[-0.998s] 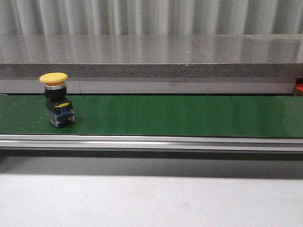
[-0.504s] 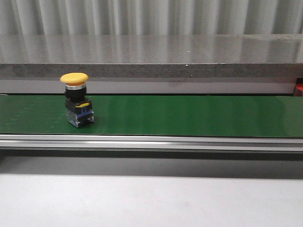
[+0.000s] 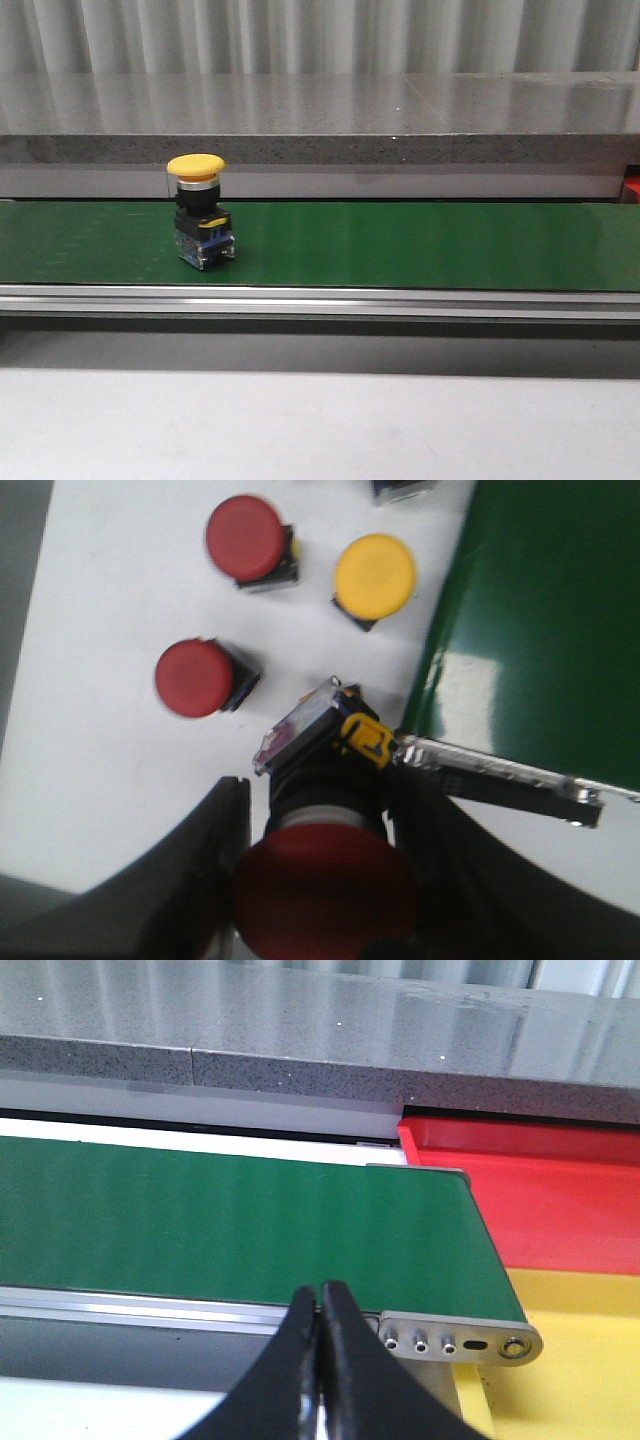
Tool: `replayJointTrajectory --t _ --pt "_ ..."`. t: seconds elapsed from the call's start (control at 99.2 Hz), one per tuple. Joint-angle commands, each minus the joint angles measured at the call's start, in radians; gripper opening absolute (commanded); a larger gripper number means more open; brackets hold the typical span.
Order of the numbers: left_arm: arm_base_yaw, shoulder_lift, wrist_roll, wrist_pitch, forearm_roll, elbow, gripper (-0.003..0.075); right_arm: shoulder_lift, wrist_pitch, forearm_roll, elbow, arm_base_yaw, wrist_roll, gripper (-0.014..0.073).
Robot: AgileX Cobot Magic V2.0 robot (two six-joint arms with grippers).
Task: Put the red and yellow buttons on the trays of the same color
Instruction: 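Lower the red button onto the belt and open the left gripper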
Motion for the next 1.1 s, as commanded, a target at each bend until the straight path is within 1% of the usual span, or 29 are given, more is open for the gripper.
replayJointTrajectory --t 0.0,0.111,0.252,0.413,0.484,0.534,0.585,0.756,0.827,0.897,0.988,1.089 --pt "-0.067 -0.005 0.001 -0.041 -0.002 -0.054 0.0087 -0.011 -0.077 -0.004 -0.008 -0.005 -0.005 -0.0067" --pt "-0.146 0.041 0.001 -0.051 -0.008 -0.074 0.0087 -0.011 -0.077 -0.004 -0.008 -0.005 -0.005 -0.0067" --pt "-0.213 0.107 0.001 -0.063 -0.012 -0.086 0.0087 -0.011 -0.077 -0.004 -0.008 -0.005 -0.005 -0.0067" --pt "-0.240 0.179 0.001 -0.083 -0.012 -0.086 0.0087 -0.011 -0.077 -0.004 -0.008 -0.005 -0.005 -0.0067" --pt "-0.240 0.199 0.001 -0.081 -0.023 -0.086 0.0100 -0.011 -0.077 -0.004 -0.008 -0.005 -0.005 -0.0067" --pt "-0.240 0.209 0.001 -0.081 -0.023 -0.086 0.0130 -0.011 -0.077 -0.004 -0.008 -0.005 -0.005 -0.0067" --pt "-0.240 0.214 0.001 -0.083 -0.023 -0.086 0.0181 -0.011 -0.077 -0.004 -0.008 -0.005 -0.005 -0.0067" --pt "-0.240 0.222 0.001 -0.123 -0.051 -0.087 0.0446 -0.011 -0.077 -0.004 -0.008 -0.005 -0.005 -0.0067" --pt "-0.240 0.214 0.026 -0.150 -0.094 -0.087 0.0523 -0.011 -0.077 -0.004 -0.008 -0.005 -0.005 -0.0067" --pt "-0.240 0.194 0.049 -0.188 -0.143 -0.087 0.0545 -0.011 -0.077 -0.004 -0.008 -0.005 -0.005 -0.0067" --pt "-0.253 0.144 0.049 -0.230 -0.157 -0.085 0.0543 -0.011 -0.077 -0.004 -0.008 -0.005 -0.005 -0.0067" --pt "-0.283 0.060 0.066 -0.314 -0.157 -0.047 0.0530 -0.011 -0.077 -0.004 -0.008 -0.005 -0.005 -0.0067"
